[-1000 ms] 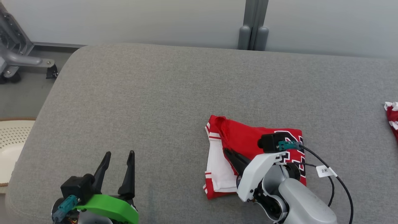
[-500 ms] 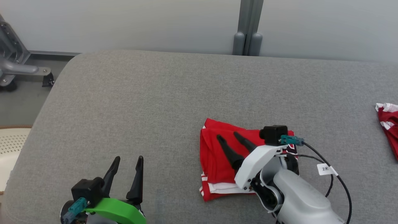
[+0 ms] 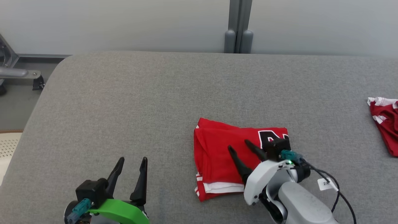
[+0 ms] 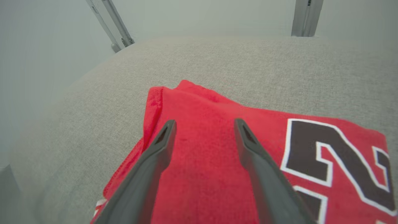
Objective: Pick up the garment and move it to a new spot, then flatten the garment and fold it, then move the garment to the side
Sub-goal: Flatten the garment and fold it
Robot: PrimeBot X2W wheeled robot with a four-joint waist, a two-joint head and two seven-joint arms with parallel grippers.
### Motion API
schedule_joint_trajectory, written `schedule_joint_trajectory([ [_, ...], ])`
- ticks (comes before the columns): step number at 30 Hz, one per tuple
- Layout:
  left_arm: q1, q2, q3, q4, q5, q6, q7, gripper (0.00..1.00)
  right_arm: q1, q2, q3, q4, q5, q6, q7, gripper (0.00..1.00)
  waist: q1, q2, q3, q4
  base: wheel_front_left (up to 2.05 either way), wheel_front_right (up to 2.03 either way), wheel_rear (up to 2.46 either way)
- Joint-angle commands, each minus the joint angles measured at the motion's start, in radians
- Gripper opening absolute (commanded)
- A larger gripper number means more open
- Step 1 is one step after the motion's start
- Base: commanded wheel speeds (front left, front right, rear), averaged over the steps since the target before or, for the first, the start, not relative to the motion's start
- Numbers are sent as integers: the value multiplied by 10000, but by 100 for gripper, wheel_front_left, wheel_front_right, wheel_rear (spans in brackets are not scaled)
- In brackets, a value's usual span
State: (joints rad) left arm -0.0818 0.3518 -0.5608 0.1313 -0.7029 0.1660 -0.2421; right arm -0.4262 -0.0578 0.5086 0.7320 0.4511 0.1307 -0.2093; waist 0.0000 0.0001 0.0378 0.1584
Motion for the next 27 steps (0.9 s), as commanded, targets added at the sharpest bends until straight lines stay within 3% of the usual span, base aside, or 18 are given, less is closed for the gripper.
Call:
schedule_joint_trajectory([
  [1, -149, -22, 7, 15, 49, -37, -34, 100, 166, 11, 193, -36, -124, -3, 98, 26, 0, -1, 77, 111, 0, 0, 0],
  [3, -223, -29, 21, 26, 50, -49, -46, 100, 223, 31, 429, 33, -206, -3, 153, 8, 0, -1, 135, 228, 0, 0, 0],
  [5, -256, -37, 33, 32, 53, -38, -57, 100, 183, 45, 546, 169, -237, -3, 139, 1, 0, -1, 182, 353, 0, 0, 0],
  [17, -403, -73, 117, 128, 43, -78, -114, 100, -357, 64, 2387, 733, 520, -3, 278, 0, 0, -1, 446, 1038, 0, 0, 0],
  [27, -468, -147, 177, 194, 66, -93, -152, 100, -777, 59, 4008, 822, 835, -5, 395, 0, 0, -1, 560, 1103, 0, 0, 0],
])
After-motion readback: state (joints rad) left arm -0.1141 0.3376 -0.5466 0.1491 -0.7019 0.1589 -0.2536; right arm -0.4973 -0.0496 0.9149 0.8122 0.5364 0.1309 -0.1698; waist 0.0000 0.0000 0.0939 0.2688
